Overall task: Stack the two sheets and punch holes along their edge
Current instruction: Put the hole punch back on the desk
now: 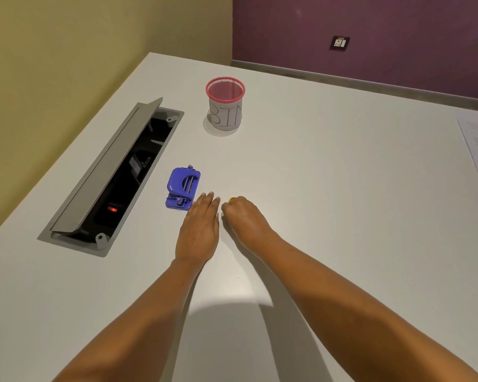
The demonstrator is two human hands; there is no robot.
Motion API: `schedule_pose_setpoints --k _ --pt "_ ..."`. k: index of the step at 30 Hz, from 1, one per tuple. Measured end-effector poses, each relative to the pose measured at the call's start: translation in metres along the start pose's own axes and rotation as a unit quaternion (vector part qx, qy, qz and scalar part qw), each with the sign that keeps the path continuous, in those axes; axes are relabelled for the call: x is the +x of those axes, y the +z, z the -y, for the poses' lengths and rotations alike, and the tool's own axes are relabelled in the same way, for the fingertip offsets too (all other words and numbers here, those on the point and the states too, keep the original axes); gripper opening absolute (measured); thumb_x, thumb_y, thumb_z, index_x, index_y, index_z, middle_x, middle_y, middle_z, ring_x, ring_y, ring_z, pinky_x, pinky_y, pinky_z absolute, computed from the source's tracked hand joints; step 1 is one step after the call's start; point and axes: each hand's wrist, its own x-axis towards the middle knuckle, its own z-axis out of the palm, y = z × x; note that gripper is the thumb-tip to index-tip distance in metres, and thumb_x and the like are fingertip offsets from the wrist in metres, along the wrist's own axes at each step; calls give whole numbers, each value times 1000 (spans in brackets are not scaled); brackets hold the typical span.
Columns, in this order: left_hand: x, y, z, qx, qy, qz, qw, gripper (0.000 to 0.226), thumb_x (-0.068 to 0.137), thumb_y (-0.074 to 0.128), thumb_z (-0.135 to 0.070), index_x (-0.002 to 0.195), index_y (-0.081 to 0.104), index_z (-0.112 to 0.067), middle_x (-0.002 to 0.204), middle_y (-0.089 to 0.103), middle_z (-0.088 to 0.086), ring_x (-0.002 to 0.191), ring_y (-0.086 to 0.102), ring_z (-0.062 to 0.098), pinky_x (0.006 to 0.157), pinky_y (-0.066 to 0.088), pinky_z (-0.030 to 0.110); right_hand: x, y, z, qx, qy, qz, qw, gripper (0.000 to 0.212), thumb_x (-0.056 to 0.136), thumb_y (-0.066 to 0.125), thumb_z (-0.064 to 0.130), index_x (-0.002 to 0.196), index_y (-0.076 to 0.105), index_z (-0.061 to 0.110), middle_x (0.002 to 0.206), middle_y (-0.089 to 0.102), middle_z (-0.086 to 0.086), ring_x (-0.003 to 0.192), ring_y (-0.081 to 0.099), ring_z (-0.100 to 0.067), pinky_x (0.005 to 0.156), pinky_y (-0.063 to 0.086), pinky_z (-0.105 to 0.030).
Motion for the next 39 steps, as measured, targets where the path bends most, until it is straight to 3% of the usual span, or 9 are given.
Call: schedule_pose_setpoints --k 4,6,14,21,28,33,39 --pt "1 0 -1 -4 -2 -5 1000 41 98 33 -16 138 41 -11 148 38 6 140 29 21 113 26 35 4 2 -6 53 61 -18 997 19 84 43 -8 86 60 -1 91 62 -20 72 46 -25 63 33 -31" --pt "0 0 -2 -1 -1 -5 1000 41 97 34 -16 137 42 -10 147 39 7 140 30 22 112 27 34 7 0 -12 95 95 -22 991 20 82 45 -6 89 63 -3 93 64 -18 83 57 -29 72 42 -32" --pt "17 -4 -16 8 -23 -25 999 32 93 42 -10 123 54 -4 134 52 13 126 46 26 99 42 36 3 -13 -36 57 100 3 993 18 79 44 -11 83 61 -6 91 64 -20 85 60 -33 75 48 -40" --pt "58 9 -30 6 -20 3 1000 41 97 37 -20 135 40 -6 149 34 12 141 24 25 116 22 38 20 -42 -82 50 150 -24 987 13 82 49 -6 83 62 -4 93 66 -19 90 62 -32 78 52 -39" --pt "66 15 -27 4 -39 -12 999 42 96 38 -24 136 39 -9 148 35 9 141 25 23 116 17 35 81 -91 -90 21 101 -89 991 22 77 49 -7 90 67 -2 97 68 -20 93 60 -33 75 43 -29" --pt "66 16 -28 6 -42 -23 999 41 96 37 -23 135 40 -10 148 36 7 140 26 22 116 18 34 136 -118 -76 40 74 -170 982 22 84 47 -3 92 67 -2 97 69 -19 88 62 -31 81 52 -35" --pt "66 18 -29 39 -41 -31 998 38 97 35 -20 133 43 -10 146 40 8 138 31 23 114 26 37 190 -134 -65 64 78 -187 977 26 87 46 1 100 69 0 106 67 -18 98 63 -29 89 52 -34"
